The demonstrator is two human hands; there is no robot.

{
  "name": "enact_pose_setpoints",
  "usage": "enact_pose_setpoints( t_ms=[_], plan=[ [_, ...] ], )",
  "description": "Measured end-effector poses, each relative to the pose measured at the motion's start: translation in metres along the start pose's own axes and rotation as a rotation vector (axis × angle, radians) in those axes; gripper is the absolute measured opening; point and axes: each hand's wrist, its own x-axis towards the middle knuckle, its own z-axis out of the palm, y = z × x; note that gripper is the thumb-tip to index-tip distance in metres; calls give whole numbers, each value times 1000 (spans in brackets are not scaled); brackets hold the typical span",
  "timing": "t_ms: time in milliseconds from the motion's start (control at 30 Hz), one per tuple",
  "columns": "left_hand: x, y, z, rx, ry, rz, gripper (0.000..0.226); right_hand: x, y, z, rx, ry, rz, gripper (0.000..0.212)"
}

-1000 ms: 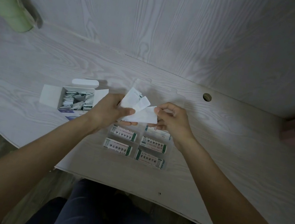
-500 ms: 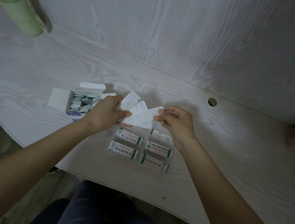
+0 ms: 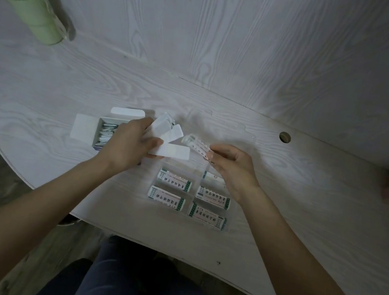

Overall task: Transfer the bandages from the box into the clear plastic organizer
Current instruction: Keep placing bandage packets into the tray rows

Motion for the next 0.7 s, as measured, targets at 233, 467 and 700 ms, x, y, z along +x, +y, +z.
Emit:
enact_pose_setpoints(
  t_ms=[233, 467, 700],
  plan=[
    [0, -9, -4, 0, 70, 22, 19, -3, 16, 17, -347, 9, -62, 16],
    [-3, -18, -7, -46, 32, 5, 20, -10, 26, 40, -687, -51, -137, 13],
    [-7, -21, -10, -37, 10, 19, 17, -14, 39, 57, -1247, -34, -321, 13]
  ],
)
